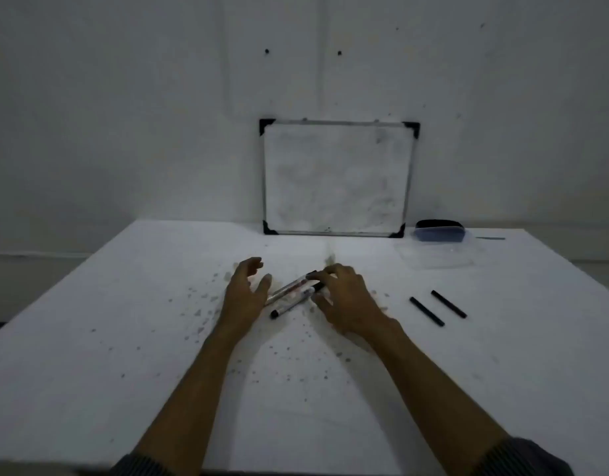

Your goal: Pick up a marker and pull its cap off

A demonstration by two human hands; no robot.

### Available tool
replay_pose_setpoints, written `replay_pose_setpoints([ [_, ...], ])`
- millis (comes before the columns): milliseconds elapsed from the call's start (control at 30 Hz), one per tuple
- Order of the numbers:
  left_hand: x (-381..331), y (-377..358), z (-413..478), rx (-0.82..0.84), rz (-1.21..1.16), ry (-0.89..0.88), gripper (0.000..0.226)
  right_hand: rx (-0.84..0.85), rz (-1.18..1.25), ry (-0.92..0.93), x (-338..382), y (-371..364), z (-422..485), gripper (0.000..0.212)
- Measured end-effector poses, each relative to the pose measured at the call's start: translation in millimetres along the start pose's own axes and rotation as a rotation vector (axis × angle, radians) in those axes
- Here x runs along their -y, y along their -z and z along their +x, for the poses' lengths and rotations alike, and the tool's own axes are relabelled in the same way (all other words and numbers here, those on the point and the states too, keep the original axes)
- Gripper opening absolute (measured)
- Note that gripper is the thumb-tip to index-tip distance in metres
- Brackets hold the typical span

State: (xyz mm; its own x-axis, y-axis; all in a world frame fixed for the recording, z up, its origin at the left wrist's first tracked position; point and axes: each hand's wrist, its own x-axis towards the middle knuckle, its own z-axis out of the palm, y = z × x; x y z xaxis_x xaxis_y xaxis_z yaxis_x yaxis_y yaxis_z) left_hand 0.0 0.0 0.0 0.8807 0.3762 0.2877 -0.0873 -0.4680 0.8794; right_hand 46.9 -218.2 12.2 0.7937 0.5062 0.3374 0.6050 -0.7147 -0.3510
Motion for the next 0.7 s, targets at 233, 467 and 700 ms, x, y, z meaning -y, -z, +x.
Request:
replay_pose_setpoints([
  [233,6,0,3,-0.046,-0.113,0.018,0.031,-0.003,-0.151,0.064,-3,-20,17,0.03],
  [467,-17,-11,-15,-0.074,-0.035,-0.3,0.021,-0.054,0.252,-0.036,-23,16,-10,0.02],
  [700,-74,-37,-20,0.059,-0.156,-0.436,0.019,-0.138,0.635,-0.104,-38,82,-32,0.021],
])
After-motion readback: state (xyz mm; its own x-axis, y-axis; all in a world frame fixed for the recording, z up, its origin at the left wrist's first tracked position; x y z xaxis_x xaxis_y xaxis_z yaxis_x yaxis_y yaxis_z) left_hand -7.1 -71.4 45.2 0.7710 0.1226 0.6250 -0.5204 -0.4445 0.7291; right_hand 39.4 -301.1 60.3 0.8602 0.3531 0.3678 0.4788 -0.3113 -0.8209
